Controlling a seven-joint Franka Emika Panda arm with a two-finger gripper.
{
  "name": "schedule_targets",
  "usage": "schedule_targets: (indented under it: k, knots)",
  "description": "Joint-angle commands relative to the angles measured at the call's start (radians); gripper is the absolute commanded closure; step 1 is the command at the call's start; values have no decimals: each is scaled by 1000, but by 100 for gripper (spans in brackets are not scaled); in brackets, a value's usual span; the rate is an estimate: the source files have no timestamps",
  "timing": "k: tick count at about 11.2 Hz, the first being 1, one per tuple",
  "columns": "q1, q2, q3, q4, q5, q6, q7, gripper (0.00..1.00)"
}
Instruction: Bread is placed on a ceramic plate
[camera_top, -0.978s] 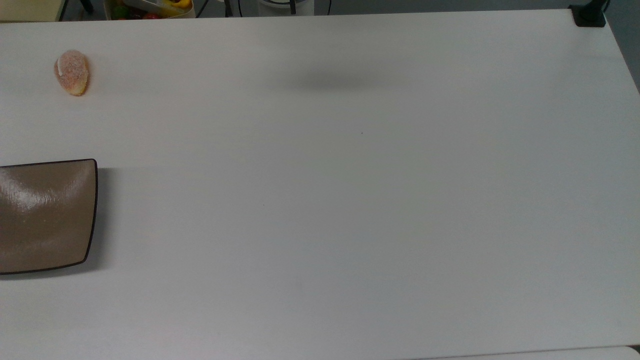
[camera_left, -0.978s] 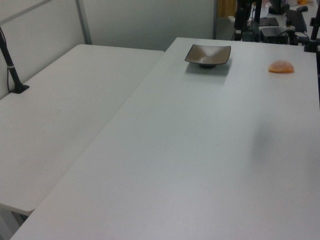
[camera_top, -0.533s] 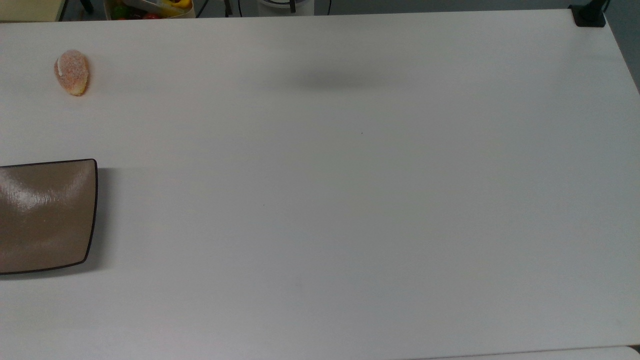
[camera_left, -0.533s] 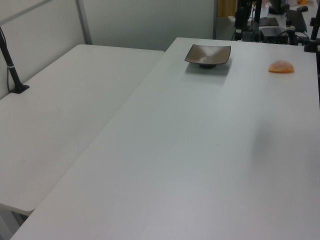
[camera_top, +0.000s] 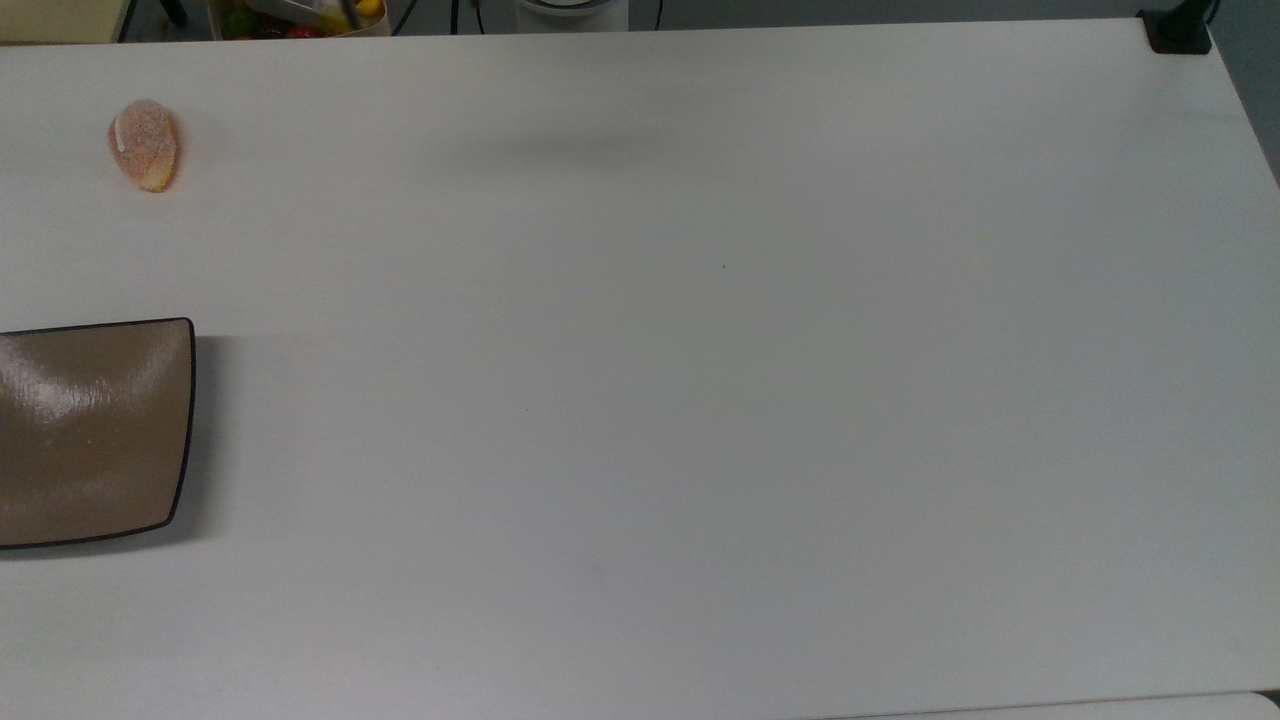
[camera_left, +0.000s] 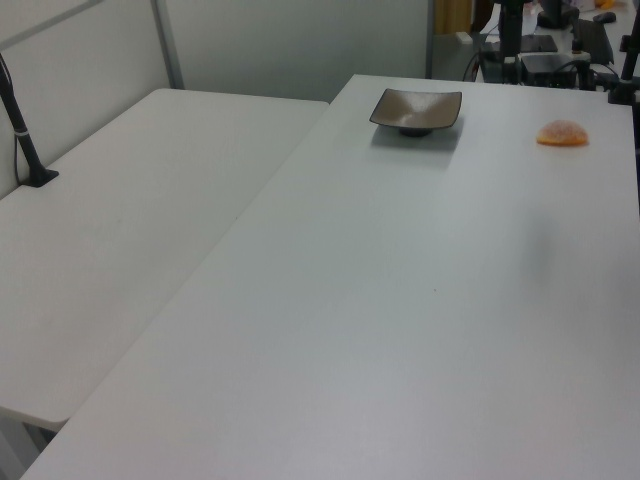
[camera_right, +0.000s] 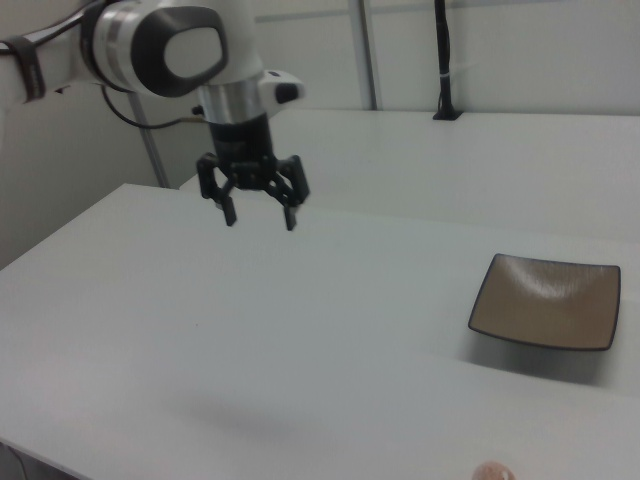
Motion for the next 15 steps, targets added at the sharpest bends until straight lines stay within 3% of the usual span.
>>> schedule_targets:
  k: [1,3,7,11,15]
  knots:
    - [-132,-5,-13,-20,-36,0,-205,0]
    - [-185,21,-52,-21,-61,47,-302,0]
    - [-245,64,-141,-79,-61,216,-350,0]
    - [-283,119,-279,-180,-58,345,-622,0]
    - [-300,214,-296,-273,-58,572,-652,0]
